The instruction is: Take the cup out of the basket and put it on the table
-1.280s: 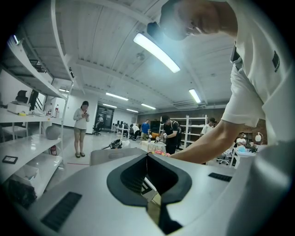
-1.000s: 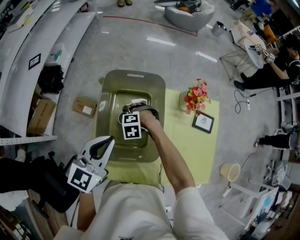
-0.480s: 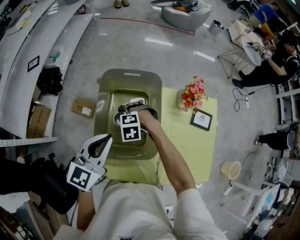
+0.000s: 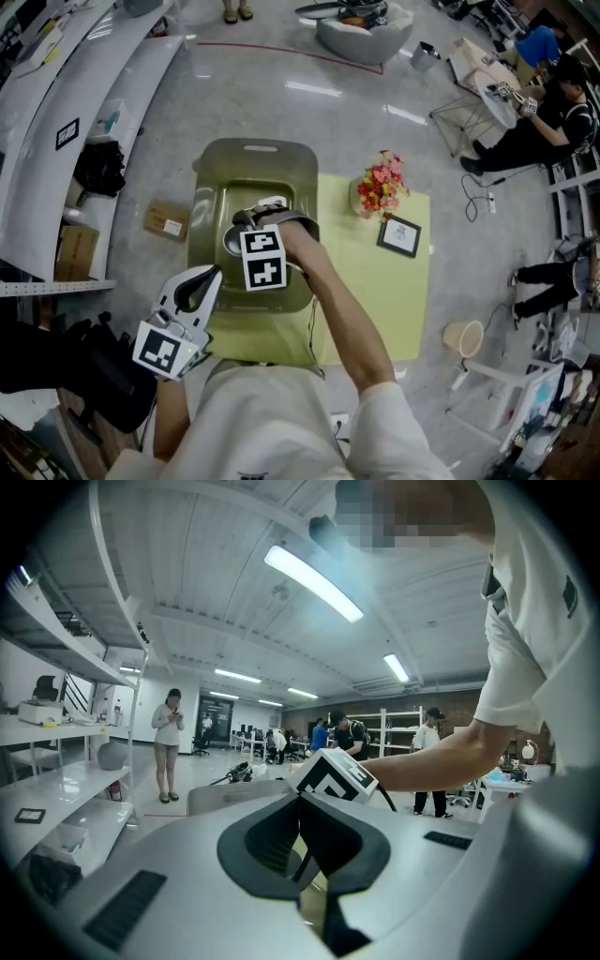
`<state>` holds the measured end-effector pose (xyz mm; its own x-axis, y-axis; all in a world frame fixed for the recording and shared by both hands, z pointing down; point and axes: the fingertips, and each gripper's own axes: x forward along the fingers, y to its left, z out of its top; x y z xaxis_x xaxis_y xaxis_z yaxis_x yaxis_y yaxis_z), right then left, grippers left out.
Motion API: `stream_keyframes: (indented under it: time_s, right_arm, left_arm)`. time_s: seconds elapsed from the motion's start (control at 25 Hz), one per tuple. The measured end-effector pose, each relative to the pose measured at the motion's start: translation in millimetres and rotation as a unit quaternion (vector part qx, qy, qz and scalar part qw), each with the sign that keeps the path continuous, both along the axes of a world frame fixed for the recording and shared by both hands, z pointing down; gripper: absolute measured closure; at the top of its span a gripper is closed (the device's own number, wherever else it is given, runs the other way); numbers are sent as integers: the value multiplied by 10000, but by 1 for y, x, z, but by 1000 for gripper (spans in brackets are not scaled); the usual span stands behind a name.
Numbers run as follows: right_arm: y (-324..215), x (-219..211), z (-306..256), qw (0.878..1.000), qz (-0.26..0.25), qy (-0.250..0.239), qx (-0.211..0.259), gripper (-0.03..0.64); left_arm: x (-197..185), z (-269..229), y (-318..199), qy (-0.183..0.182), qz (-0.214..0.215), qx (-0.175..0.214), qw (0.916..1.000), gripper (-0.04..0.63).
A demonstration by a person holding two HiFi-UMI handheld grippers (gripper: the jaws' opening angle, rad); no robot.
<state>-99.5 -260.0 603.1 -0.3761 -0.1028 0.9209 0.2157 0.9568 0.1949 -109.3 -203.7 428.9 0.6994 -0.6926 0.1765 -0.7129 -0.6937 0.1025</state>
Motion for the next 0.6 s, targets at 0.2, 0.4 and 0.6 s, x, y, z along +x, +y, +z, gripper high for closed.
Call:
stream_keyframes:
  time_s: [0.2, 0.4, 0.6]
  right_arm:
    - [9, 6, -23, 9998, 127, -127, 20, 265]
    - [22, 13, -46, 9996, 231, -181, 21, 265]
    - [33, 19, -70, 9993, 269, -257, 57, 267]
  left_arm:
    - [4, -4, 6, -8, 99, 59, 9999, 584]
    - [10, -9, 14, -4, 218, 112, 9997, 584]
    - [17, -15, 20, 5, 345, 172, 9993, 584]
